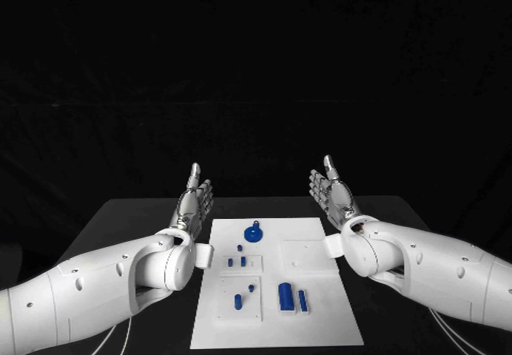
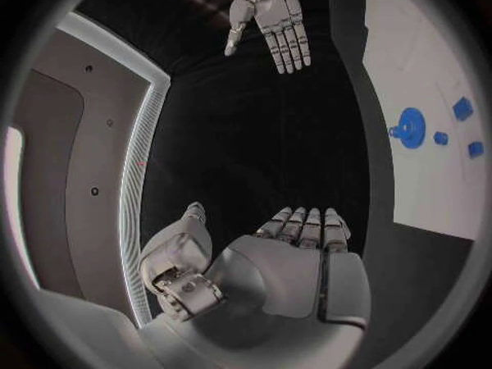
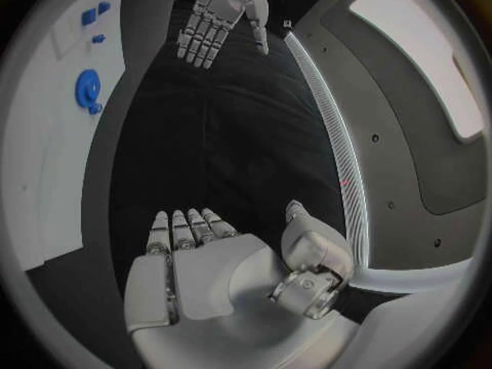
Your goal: Assemble the parts on the task board
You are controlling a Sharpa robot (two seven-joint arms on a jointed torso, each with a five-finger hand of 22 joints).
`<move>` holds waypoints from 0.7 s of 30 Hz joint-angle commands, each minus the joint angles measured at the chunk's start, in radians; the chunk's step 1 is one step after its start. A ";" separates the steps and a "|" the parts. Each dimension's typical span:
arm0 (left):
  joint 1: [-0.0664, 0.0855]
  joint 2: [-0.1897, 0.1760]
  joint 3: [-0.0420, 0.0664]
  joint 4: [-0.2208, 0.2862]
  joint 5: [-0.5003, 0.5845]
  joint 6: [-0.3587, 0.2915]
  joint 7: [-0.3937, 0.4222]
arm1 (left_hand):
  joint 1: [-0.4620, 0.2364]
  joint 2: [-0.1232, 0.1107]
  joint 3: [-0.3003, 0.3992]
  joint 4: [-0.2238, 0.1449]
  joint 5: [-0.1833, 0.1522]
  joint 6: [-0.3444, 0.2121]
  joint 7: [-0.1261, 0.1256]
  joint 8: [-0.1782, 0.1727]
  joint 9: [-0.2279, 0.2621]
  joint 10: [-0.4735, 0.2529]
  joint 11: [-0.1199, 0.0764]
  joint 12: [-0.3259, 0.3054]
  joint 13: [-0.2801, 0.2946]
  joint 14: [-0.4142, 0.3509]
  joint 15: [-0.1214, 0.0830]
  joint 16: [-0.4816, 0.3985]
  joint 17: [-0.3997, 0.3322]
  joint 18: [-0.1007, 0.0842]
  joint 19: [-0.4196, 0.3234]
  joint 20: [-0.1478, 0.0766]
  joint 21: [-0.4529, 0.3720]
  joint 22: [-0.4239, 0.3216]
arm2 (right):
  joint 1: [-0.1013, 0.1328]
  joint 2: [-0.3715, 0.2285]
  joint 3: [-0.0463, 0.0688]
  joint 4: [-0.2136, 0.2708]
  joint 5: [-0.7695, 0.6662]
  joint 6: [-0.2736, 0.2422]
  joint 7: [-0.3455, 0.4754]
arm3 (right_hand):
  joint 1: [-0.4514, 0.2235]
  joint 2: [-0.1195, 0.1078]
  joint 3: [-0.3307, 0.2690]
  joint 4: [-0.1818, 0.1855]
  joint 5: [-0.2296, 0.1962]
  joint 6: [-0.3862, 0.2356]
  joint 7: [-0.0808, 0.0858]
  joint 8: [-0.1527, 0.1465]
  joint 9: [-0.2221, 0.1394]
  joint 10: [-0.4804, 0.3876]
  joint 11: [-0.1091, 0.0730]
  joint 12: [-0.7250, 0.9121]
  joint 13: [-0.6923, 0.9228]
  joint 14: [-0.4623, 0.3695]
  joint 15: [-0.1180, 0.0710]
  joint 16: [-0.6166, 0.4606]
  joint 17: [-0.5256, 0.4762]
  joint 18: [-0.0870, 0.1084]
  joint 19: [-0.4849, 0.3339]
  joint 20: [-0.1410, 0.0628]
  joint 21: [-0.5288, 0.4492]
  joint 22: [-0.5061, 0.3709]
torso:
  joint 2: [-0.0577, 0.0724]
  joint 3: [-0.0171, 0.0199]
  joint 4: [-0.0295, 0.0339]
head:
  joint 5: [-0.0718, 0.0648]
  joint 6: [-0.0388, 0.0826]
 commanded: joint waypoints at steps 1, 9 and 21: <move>-0.017 -0.014 0.010 0.055 0.020 -0.174 0.087 | -0.022 0.001 -0.012 0.006 -0.005 -0.018 -0.002 -0.011 -0.008 -0.023 -0.004 -0.007 -0.002 -0.018 -0.001 -0.008 -0.009 -0.016 -0.016 -0.002 -0.011 -0.060 | -0.014 -0.023 -0.003 0.082 0.120 -0.211 0.109 | -0.013 -0.001 -0.009 0.001 -0.007 -0.012 -0.001 -0.005 -0.007 -0.013 -0.001 -0.007 -0.004 -0.013 -0.002 -0.006 -0.007 -0.014 -0.010 -0.002 -0.005 -0.025 | 0.000 -0.0003 0.0005 | 0.000 0.000; -0.034 -0.027 0.019 0.100 0.024 -0.216 0.101 | -0.022 0.001 -0.012 0.006 -0.005 -0.018 -0.002 -0.011 -0.008 -0.023 -0.004 -0.007 -0.002 -0.018 -0.001 -0.008 -0.009 -0.016 -0.016 -0.002 -0.011 -0.060 | -0.033 -0.060 -0.009 0.199 0.178 -0.316 0.154 | -0.013 -0.001 -0.009 0.001 -0.007 -0.012 -0.001 -0.005 -0.007 -0.013 -0.001 -0.007 -0.004 -0.013 -0.002 -0.006 -0.007 -0.014 -0.010 -0.002 -0.005 -0.025 | 0.000 -0.0003 0.0005 | 0.000 0.000; -0.034 -0.027 0.019 0.100 0.024 -0.216 0.101 | -0.022 0.001 -0.012 0.006 -0.005 -0.018 -0.002 -0.011 -0.008 -0.023 -0.004 -0.007 -0.002 -0.018 -0.001 -0.008 -0.009 -0.016 -0.016 -0.002 -0.011 -0.060 | -0.034 -0.062 -0.009 0.206 0.181 -0.323 0.157 | -0.013 -0.001 -0.009 0.001 -0.007 -0.012 -0.001 -0.005 -0.007 -0.013 -0.001 -0.007 -0.004 -0.013 -0.002 -0.006 -0.007 -0.014 -0.010 -0.002 -0.005 -0.025 | 0.000 -0.0003 0.0005 | 0.000 0.000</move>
